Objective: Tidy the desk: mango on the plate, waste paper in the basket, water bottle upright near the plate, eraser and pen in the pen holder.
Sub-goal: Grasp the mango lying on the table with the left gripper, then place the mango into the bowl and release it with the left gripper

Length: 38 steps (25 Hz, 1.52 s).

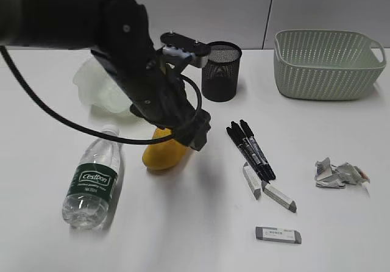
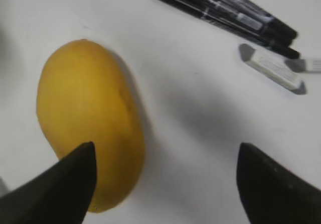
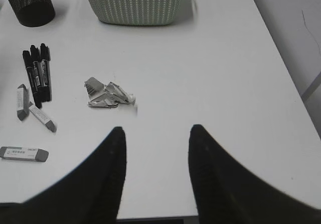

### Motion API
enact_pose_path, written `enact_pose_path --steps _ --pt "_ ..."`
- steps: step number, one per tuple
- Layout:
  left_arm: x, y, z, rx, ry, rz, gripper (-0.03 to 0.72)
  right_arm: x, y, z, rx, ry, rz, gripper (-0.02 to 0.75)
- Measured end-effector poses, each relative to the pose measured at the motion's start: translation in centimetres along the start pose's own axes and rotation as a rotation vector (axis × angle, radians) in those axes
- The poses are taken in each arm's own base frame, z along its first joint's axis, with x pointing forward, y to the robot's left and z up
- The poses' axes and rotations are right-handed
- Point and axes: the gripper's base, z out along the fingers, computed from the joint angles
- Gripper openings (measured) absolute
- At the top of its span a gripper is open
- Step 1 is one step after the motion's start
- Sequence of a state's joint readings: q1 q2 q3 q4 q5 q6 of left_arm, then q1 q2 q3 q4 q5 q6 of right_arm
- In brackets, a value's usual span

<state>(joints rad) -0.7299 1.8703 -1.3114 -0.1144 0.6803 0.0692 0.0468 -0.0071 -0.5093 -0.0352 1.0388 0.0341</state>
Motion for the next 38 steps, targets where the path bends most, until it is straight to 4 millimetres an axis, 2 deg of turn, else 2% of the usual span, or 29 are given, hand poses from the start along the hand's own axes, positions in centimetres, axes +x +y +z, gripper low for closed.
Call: enact_pose_path --steps 5,13,15,16,18,20,23,25,27,29,31,34,38 --pt "-0.9 1.6 3.6 -0.12 0.069 -0.028 0.67 0.0 0.0 0.0 0.0 0.0 0.0 0.339" --pt "0.0 3.0 7.6 -0.167 0.132 -0.067 0.67 0.0 0.0 0.0 0.0 0.0 0.0 0.339" --pt "0.5 3.4 8.4 -0.169 0.156 -0.081 0.644 0.0 0.0 0.0 0.0 0.0 0.0 0.339" --pt "0.5 3.5 8.5 -0.17 0.159 -0.086 0.605 0.0 0.0 0.0 0.0 0.0 0.0 0.339" --pt "0.4 3.8 8.2 -0.172 0.15 -0.093 0.582 0.0 0.0 0.0 0.0 0.0 0.0 0.339" --pt "-0.4 3.7 6.8 -0.169 0.083 -0.094 0.582 0.0 0.0 0.0 0.0 0.0 0.0 0.339" --pt "-3.2 4.5 2.0 -0.163 -0.177 -0.105 0.582 0.0 0.0 0.0 0.0 0.0 0.0 0.339" --pt "-4.9 6.9 -1.5 -0.186 -0.383 -0.137 0.582 0.0 0.0 0.0 0.0 0.0 0.0 0.339" --pt "-5.2 11.4 -3.4 -0.249 -0.473 -0.209 0.582 0.0 0.0 0.0 0.0 0.0 0.0 0.339" --pt "-4.0 15.6 -2.8 -0.305 -0.455 -0.284 0.582 0.0 0.0 0.0 0.0 0.0 0.0 0.339" --pt "-2.5 18.6 -0.6 -0.335 -0.392 -0.34 0.582 0.0 0.0 0.0 0.0 0.0 0.0 0.339" --pt "-1.6 19.4 2.4 -0.329 -0.342 -0.351 0.582 0.0 0.0 0.0 0.0 0.0 0.0 0.339" --pt "-1.6 19.2 3.4 -0.309 -0.349 -0.373 0.637 0.0 0.0 0.0 0.0 0.0 0.0 0.339"
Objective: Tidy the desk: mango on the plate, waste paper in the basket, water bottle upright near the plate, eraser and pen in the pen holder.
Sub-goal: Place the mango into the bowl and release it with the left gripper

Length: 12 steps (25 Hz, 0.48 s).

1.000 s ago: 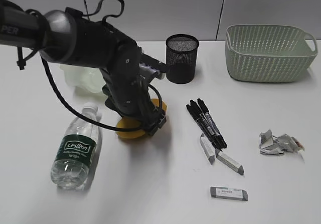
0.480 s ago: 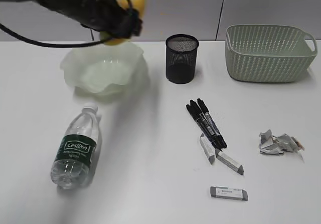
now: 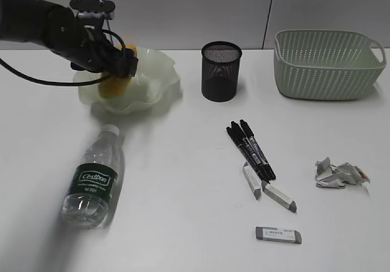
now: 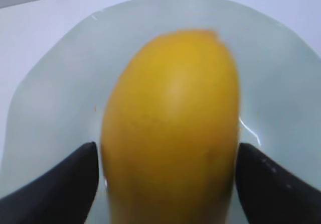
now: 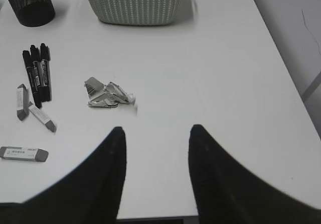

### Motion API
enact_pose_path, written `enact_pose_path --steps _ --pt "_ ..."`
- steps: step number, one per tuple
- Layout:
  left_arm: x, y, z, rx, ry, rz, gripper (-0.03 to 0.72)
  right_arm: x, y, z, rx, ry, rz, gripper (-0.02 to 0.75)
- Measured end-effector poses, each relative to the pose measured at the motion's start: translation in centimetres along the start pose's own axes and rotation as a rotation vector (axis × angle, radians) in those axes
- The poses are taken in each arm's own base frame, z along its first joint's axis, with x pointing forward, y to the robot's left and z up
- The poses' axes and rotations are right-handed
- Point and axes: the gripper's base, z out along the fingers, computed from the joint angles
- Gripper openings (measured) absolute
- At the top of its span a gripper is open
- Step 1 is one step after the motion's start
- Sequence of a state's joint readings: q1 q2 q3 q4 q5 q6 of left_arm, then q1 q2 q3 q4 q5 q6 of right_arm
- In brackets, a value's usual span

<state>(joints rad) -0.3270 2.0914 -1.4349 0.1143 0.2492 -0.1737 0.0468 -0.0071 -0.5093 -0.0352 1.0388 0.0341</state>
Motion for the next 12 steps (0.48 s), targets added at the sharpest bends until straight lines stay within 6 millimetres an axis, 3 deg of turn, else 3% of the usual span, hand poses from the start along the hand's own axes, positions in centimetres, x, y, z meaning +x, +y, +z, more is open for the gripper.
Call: enact_pose_path --steps 8,12 --pt "-0.3 0.1 -0.7 -0.005 0.041 -0.022 0.647 0.0 0.0 0.0 0.0 0.0 0.0 0.339" --pt "-1.6 0.1 -4.3 -0.005 0.01 -0.026 0.529 0.0 0.0 0.0 0.0 0.0 0.0 0.339"
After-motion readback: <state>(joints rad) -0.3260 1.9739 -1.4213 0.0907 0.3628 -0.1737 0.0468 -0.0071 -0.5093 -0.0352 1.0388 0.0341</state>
